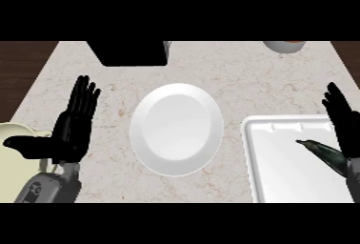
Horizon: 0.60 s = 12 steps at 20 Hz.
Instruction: Pick the eggplant from the tray and place it in the plate
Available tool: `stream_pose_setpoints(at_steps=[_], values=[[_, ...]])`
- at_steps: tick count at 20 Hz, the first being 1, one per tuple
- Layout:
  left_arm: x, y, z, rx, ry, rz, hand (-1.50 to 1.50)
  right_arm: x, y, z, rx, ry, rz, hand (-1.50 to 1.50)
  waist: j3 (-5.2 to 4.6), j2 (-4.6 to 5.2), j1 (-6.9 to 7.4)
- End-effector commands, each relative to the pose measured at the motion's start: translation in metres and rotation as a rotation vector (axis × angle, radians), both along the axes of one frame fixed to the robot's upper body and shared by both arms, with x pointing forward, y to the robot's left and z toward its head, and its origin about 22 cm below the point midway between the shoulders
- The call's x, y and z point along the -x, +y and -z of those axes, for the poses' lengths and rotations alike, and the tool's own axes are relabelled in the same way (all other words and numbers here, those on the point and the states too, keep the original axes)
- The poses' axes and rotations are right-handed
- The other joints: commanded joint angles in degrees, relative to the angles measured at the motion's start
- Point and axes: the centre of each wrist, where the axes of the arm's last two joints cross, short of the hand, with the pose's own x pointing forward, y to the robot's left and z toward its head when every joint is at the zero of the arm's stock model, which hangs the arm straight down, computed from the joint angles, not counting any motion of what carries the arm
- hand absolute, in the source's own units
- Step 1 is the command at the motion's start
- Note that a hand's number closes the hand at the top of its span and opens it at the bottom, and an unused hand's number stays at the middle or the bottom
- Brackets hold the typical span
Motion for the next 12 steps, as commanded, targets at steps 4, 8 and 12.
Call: stream_pose_setpoints(at_steps=[4,8,12], values=[[0.012,0.024,0.025,-0.204,0.082,0.018,0.00,-0.011,0.052,0.016,-0.174,0.189,-0.446,1.50,-2.47,2.14,0.50],[0.023,0.038,0.042,-0.270,0.192,0.074,0.00,-0.022,0.042,-0.035,0.433,-0.014,-0.586,1.50,-2.72,1.80,1.04],[0.032,0.069,0.059,-0.273,0.203,0.059,0.00,0.030,0.009,0.064,0.063,-0.042,-0.526,-1.50,-2.49,1.84,-1.51]])
